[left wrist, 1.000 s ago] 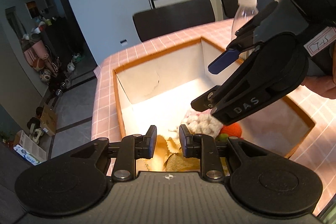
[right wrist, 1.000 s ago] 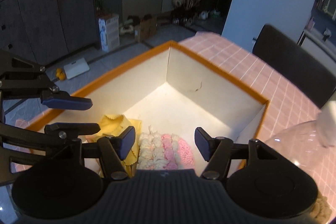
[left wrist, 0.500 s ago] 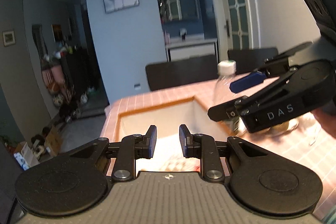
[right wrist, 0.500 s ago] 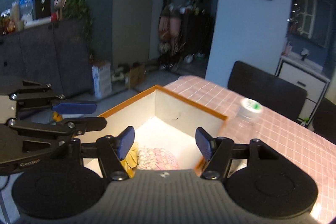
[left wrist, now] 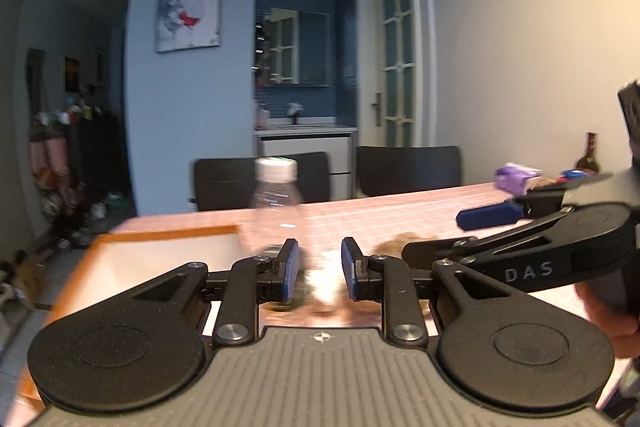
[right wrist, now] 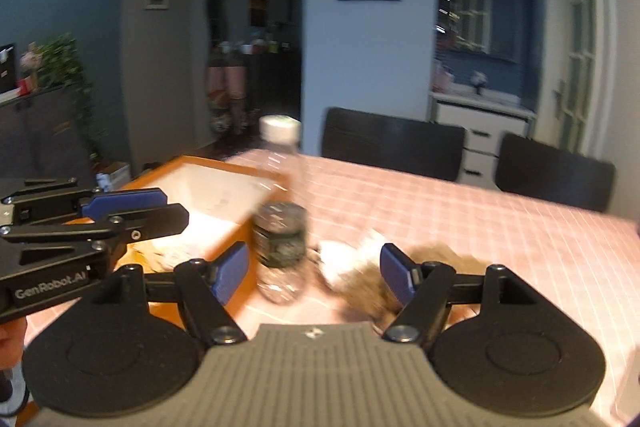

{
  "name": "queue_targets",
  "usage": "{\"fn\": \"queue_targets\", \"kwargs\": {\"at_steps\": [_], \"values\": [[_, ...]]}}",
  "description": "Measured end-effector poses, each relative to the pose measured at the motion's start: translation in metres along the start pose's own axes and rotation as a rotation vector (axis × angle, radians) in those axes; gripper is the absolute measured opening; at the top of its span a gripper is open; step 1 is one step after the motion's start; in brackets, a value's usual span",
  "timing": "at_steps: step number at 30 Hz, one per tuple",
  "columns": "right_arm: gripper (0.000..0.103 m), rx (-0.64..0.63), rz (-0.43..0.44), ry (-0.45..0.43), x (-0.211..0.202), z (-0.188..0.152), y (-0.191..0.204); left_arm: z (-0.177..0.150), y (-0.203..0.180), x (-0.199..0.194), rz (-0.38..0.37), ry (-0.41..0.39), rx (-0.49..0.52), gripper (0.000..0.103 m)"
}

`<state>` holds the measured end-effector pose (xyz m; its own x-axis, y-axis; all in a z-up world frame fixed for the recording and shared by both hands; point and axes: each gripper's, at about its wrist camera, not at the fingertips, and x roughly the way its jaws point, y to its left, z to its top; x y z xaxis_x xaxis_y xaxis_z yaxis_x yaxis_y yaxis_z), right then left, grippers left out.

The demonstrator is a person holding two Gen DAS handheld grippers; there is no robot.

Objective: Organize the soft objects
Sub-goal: 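Move both grippers back from the box to the table items, then grasp the brown plush toy with the left gripper while the right grasps the white tissue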

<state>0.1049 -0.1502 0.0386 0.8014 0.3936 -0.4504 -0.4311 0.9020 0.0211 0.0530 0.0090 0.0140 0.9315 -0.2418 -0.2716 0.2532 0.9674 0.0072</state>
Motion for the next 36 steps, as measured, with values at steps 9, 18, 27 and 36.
{"fn": "queue_targets", "kwargs": {"at_steps": [9,18,27,36], "values": [[0.073,0.176,-0.177,0.094,0.009,-0.043,-0.077,-0.023,-0.034,0.048,-0.103,0.064,-0.007,0.044],[0.073,0.265,-0.300,0.098,0.038,-0.064,-0.134,-0.028,-0.059,0.104,-0.125,0.118,0.042,0.064],[0.073,0.341,-0.295,0.138,0.076,-0.073,-0.163,-0.027,-0.064,0.150,-0.147,0.180,0.061,0.079],[0.066,0.351,-0.286,0.184,0.102,-0.075,-0.170,-0.032,-0.075,0.183,-0.132,0.220,0.143,0.086]]}}
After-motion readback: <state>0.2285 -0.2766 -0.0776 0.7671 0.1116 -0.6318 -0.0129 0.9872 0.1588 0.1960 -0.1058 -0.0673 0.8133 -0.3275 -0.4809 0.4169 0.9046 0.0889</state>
